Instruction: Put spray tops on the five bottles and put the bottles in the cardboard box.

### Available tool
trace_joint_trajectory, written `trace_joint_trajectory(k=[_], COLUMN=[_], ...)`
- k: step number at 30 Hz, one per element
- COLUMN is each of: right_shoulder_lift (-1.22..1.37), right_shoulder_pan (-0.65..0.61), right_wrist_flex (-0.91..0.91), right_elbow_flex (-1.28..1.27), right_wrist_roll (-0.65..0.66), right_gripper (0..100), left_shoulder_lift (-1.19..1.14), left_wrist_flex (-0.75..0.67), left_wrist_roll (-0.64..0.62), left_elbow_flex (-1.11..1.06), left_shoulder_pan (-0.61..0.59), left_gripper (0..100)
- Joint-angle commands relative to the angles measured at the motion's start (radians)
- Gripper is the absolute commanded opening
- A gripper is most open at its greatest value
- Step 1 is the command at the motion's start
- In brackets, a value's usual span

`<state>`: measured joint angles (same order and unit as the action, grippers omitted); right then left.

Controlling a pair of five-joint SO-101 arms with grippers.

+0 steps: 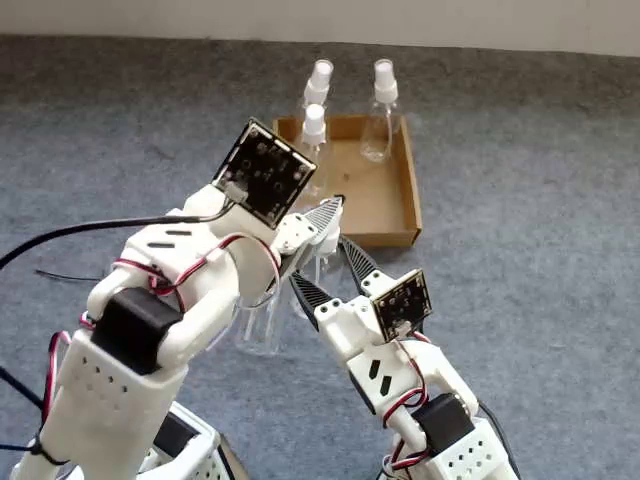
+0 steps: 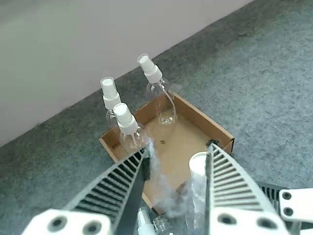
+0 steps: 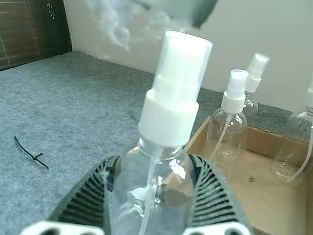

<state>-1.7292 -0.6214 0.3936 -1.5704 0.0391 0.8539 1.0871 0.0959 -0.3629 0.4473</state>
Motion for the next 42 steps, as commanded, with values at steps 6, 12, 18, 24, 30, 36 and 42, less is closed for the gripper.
trace_joint_trajectory(k=[6,12,18,24,30,36,42], right_shoulder_lift=[-0.016,-0.016,-0.016,-0.016,-0.012,-0.004,0.219], right_shoulder_pan=[0.015,0.016,0.016,0.016,0.131,0.197,0.217], right_wrist_flex=[0.005,0.019,0.03,0.041,0.091,0.09,-0.059], right_elbow_flex=[0.021,0.021,0.021,0.027,0.036,0.148,0.3], right_wrist_roll=[-0.009,-0.009,-0.009,-0.006,-0.005,0.002,0.199], right_gripper=[0.4,0.4,0.4,0.4,0.4,0.4,0.4], left_shoulder_lift=[0.002,0.101,0.099,0.102,0.102,0.102,0.102], left_wrist_flex=[-0.017,-0.017,-0.018,0.002,0.121,0.084,-0.112], left_wrist_roll=[0.06,0.06,0.06,0.06,0.06,0.06,0.057], left_elbow_flex=[-0.048,-0.15,-0.2,-0.035,0.088,-0.073,-0.354], left_shoulder_pan=[-0.013,-0.01,-0.01,-0.018,-0.108,-0.311,-0.53], left_gripper=[17,17,17,17,17,17,17])
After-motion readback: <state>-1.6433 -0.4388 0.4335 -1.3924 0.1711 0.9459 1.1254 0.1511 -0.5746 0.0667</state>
